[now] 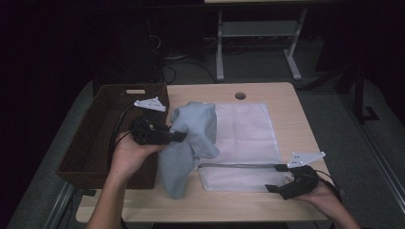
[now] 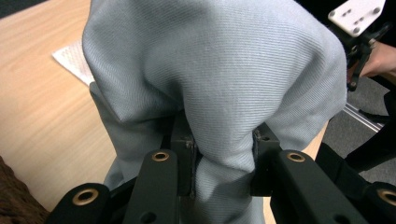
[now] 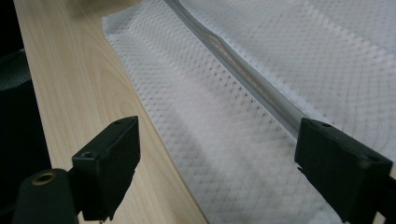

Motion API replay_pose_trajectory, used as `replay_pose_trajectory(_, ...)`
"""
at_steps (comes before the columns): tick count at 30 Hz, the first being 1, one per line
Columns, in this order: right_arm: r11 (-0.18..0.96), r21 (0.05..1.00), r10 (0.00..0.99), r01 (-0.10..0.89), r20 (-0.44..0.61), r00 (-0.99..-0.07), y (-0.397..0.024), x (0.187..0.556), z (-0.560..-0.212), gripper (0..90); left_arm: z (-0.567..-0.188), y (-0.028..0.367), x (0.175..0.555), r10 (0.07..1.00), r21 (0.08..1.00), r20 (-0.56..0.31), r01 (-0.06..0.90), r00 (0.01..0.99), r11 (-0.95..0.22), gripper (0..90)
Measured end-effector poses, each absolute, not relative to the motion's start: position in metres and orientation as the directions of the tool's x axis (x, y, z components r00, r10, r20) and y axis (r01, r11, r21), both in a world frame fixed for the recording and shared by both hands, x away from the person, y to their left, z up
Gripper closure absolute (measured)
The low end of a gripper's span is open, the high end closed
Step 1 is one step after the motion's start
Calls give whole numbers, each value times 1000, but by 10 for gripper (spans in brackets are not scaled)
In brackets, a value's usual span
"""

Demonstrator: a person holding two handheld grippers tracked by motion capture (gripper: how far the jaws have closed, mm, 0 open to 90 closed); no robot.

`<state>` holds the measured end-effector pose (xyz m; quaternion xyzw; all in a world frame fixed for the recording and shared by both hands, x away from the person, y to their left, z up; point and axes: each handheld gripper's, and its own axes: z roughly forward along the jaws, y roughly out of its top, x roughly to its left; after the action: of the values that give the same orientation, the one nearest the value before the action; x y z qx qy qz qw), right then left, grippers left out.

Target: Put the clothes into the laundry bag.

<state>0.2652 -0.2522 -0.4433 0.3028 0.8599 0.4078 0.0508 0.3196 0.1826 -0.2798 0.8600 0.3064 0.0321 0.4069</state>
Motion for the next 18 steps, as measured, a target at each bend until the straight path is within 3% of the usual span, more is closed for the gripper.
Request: replay_pose_trajectory(18,500,766,501,403,123,-856,-217,307,-430,432,-314,185,315,569,698,-206,527,796,-485,698)
